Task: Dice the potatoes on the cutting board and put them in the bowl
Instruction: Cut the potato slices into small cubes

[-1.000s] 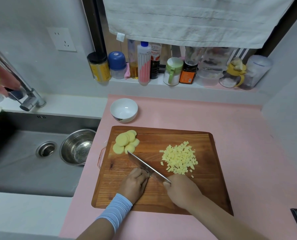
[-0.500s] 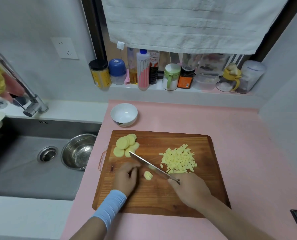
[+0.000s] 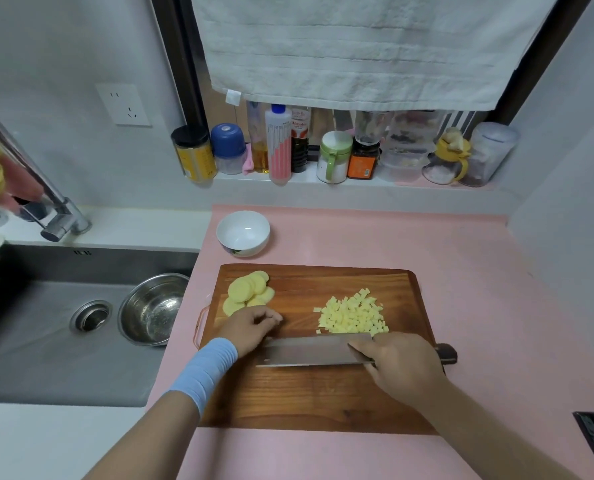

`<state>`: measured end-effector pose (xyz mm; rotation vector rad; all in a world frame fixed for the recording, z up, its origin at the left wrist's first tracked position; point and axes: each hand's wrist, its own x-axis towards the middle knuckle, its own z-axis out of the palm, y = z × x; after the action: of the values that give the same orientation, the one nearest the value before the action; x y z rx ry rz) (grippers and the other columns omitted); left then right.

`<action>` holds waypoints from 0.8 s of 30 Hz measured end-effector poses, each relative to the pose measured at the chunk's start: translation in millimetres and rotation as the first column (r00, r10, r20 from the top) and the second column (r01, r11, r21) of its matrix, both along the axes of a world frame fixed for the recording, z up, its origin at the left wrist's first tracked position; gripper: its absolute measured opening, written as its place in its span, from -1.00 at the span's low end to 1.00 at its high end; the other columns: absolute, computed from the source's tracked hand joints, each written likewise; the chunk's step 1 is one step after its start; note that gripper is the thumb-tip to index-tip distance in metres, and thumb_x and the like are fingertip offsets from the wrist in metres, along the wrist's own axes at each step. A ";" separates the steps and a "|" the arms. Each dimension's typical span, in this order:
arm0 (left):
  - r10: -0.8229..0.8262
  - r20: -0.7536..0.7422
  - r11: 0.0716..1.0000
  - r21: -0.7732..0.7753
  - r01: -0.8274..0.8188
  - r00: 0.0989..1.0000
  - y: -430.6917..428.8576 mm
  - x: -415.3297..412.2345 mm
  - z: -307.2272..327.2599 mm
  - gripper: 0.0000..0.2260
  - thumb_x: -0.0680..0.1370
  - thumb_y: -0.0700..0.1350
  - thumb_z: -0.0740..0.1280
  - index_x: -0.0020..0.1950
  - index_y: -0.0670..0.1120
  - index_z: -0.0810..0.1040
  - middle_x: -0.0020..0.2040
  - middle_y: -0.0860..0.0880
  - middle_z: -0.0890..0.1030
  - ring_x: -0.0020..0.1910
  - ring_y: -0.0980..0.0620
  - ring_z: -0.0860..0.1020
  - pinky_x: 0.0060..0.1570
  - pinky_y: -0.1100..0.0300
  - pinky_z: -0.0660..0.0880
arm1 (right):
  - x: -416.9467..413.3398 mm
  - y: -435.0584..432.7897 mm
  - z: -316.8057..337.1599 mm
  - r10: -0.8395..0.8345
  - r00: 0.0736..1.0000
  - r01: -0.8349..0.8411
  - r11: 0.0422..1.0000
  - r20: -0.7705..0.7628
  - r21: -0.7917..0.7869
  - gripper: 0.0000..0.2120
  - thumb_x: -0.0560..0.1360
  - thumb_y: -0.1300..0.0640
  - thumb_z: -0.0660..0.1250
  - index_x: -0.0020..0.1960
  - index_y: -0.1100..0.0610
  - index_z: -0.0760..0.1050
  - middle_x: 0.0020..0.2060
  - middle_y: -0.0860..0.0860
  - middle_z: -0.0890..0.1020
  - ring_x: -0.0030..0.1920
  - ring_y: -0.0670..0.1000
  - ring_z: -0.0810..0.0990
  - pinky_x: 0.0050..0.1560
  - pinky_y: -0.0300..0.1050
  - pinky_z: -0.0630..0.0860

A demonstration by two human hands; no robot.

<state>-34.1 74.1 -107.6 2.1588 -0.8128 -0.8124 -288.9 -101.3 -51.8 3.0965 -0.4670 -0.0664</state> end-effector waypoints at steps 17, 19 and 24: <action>-0.250 0.291 0.968 0.079 0.238 0.923 -5.4 -42.1 -29.8 -0.96 0.50 0.02 0.46 -0.07 0.13 0.69 -0.20 0.29 0.53 -0.06 0.19 0.43 0.12 0.29 0.36 | -13.5 2.6 1.7 -0.528 0.849 0.451 0.700 -0.024 0.554 -0.76 0.63 -0.09 0.28 0.24 -0.21 0.64 -0.23 -0.23 0.65 -0.20 -0.18 0.57 -0.23 -0.30 0.47; -0.180 0.273 0.983 0.088 0.162 0.945 -2.2 -51.1 -32.5 -0.96 0.51 0.03 0.43 -0.14 0.15 0.67 -0.20 0.26 0.59 -0.07 0.21 0.44 0.15 0.27 0.36 | -10.3 5.7 1.9 -0.543 0.839 0.452 0.676 -0.021 0.582 -0.78 0.64 -0.09 0.27 0.18 -0.20 0.66 -0.25 -0.17 0.68 -0.20 -0.12 0.60 -0.18 -0.14 0.57; 0.076 0.203 0.994 0.058 -0.090 0.976 -4.1 -53.3 -28.5 -0.82 0.57 0.03 0.37 -0.22 0.11 0.64 -0.17 0.19 0.67 -0.15 0.18 0.58 0.07 0.20 0.50 | -4.4 16.9 1.9 -0.538 0.841 0.458 0.663 -0.049 0.592 -0.80 0.63 -0.11 0.26 0.08 -0.20 0.68 -0.31 -0.17 0.63 -0.23 -0.14 0.58 -0.27 -0.20 0.47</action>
<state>-87.4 70.0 -136.1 2.3457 -0.7985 -0.5942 -293.3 -84.3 -49.8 3.4276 -1.5933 -0.0066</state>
